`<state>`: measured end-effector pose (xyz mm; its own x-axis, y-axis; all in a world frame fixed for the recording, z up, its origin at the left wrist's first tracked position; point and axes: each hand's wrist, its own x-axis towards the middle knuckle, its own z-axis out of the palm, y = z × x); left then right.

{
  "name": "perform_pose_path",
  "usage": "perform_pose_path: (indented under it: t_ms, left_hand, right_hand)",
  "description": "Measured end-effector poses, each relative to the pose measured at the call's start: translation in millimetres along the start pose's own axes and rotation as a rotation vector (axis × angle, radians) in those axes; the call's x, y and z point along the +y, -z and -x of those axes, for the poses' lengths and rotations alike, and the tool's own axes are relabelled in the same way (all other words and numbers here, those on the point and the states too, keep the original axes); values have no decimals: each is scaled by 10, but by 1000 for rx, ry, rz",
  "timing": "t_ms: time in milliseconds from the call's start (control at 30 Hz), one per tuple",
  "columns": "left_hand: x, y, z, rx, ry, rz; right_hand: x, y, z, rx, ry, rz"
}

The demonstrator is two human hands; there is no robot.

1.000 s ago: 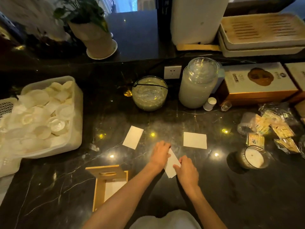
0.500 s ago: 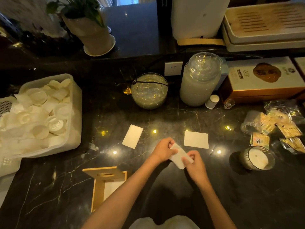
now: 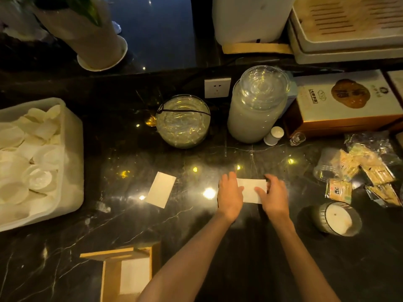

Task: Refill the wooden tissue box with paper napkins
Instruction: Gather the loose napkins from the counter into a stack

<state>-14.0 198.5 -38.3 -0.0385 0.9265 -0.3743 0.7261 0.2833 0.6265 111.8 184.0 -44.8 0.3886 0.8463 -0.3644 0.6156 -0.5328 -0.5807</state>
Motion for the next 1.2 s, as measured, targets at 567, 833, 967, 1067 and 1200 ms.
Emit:
perform_pose_path:
  t_ms: [567, 833, 967, 1067, 1200]
  left_hand:
    - [-285, 176, 211, -79, 189, 125]
    - [-807, 910, 486, 499, 272, 697]
    - [-993, 1234, 235, 869, 467, 795]
    - [-1097, 1270, 45, 987, 774, 778]
    - [-1220, 1198, -66, 752, 1036, 705]
  right_hand:
    - [-86, -131, 356, -193, -58, -309]
    - [-1378, -453, 352, -509, 233, -376]
    - [-2088, -1107, 248, -589, 423, -36]
    - [-2268, -1568, 283, -664, 499, 211]
    - [-2169, -1906, 383, -472, 610, 438]
